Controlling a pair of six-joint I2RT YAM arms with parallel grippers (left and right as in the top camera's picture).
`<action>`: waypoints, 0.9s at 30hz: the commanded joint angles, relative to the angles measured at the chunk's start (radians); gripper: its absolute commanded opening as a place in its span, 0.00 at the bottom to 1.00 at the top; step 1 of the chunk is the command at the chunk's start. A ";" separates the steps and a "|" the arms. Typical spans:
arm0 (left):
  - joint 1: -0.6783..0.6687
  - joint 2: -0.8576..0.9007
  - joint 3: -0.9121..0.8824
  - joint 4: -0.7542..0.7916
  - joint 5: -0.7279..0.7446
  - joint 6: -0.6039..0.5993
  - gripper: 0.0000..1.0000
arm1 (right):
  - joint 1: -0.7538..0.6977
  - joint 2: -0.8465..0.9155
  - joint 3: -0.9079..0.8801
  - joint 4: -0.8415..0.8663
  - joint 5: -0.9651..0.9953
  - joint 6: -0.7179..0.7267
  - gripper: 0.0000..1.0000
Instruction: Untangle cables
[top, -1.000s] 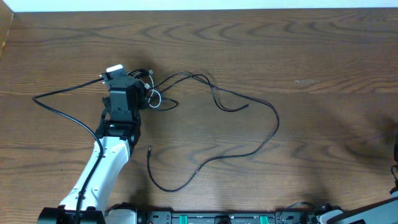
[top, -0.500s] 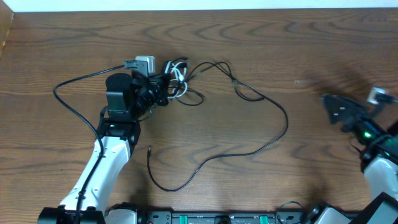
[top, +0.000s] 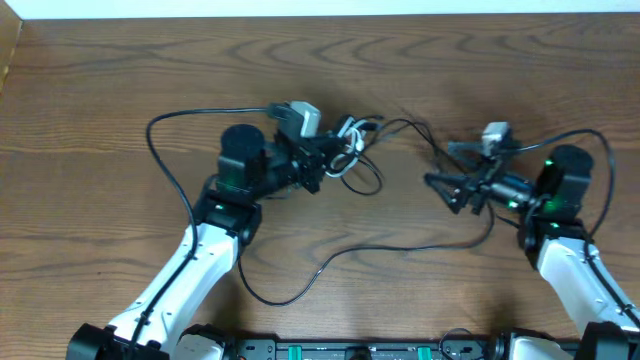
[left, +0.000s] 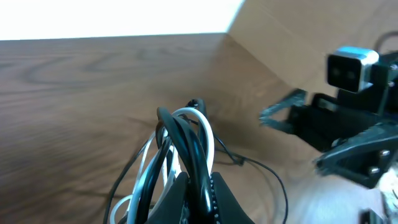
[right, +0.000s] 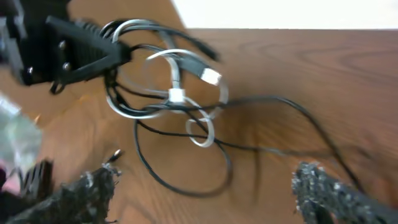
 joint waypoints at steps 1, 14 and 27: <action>-0.050 -0.003 0.018 0.011 0.021 0.029 0.07 | 0.079 0.000 0.000 -0.011 -0.011 -0.187 0.88; -0.184 -0.003 0.018 0.113 0.125 0.029 0.08 | 0.190 0.000 0.000 -0.210 0.304 -0.518 0.75; -0.181 -0.003 0.018 0.185 0.106 0.029 0.07 | 0.190 0.000 0.000 -0.227 0.333 -0.526 0.05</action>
